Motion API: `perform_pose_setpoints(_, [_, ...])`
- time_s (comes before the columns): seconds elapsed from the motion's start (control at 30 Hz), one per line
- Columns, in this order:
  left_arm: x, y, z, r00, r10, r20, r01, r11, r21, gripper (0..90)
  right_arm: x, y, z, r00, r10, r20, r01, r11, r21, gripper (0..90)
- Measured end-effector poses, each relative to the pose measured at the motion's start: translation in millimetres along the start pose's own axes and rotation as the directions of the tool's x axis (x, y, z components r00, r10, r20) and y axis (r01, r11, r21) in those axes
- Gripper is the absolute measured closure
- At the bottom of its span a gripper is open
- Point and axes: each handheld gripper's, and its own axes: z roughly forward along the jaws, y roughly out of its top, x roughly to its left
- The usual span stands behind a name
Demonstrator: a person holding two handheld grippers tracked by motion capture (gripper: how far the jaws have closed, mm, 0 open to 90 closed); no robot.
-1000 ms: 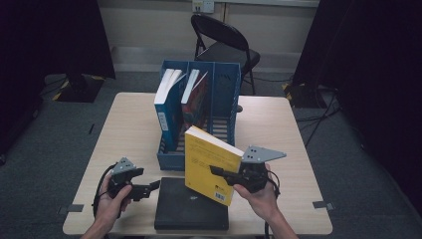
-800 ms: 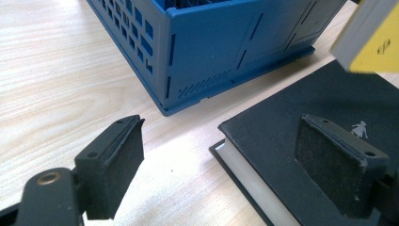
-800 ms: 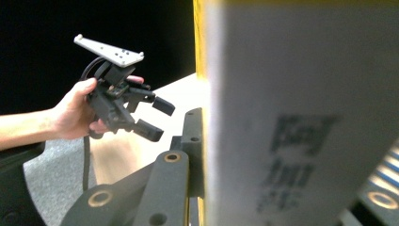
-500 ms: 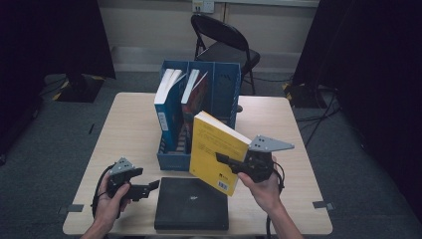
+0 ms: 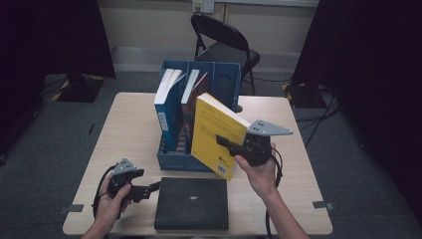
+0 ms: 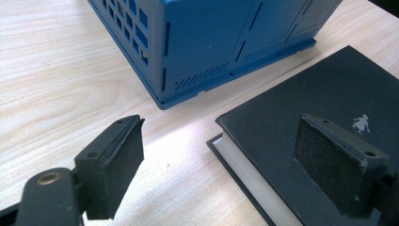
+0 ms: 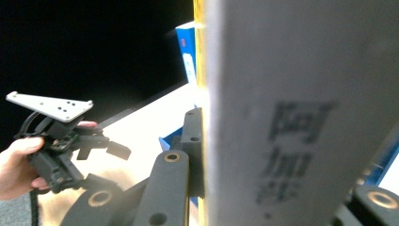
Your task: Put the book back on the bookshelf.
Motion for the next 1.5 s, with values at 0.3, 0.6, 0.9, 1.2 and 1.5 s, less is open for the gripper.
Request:
perform_pose_setpoints(0.3, [2.0, -0.7, -1.7, 0.9999, -0.014, -0.001, 0.014, 0.9998, -0.011, 15.8, -6.5, 10.7, 18.7, 0.9995, 0.005, 0.032, -0.006, 0.9998, 0.017, 75.9])
perform_pose_setpoints(0.6, [4.5, -0.5, -3.2, 0.9996, -0.025, -0.008, 0.025, 0.9997, -0.008, 15.8, -12.3, 21.1, 30.7, 0.9962, 0.000, 0.088, -0.003, 0.9994, 0.034, 75.9])
perform_pose_setpoints(0.9, [3.8, -0.7, -2.1, 0.9996, -0.030, -0.002, 0.030, 0.9995, -0.007, 15.8, -16.7, 27.1, 40.4, 0.9918, 0.013, 0.127, -0.018, 0.9992, 0.037, 75.9])
perform_pose_setpoints(1.2, [4.5, -0.7, -3.0, 0.9996, -0.027, -0.004, 0.027, 0.9996, -0.005, 15.8, -18.9, 32.6, 54.0, 0.9862, 0.007, 0.165, -0.015, 0.9989, 0.045, 75.9])
perform_pose_setpoints(1.5, [5.1, -0.9, -3.4, 0.9996, -0.029, -0.001, 0.029, 0.9995, -0.009, 15.8, -20.5, 35.5, 69.2, 0.9826, 0.010, 0.186, -0.020, 0.9982, 0.056, 75.8])
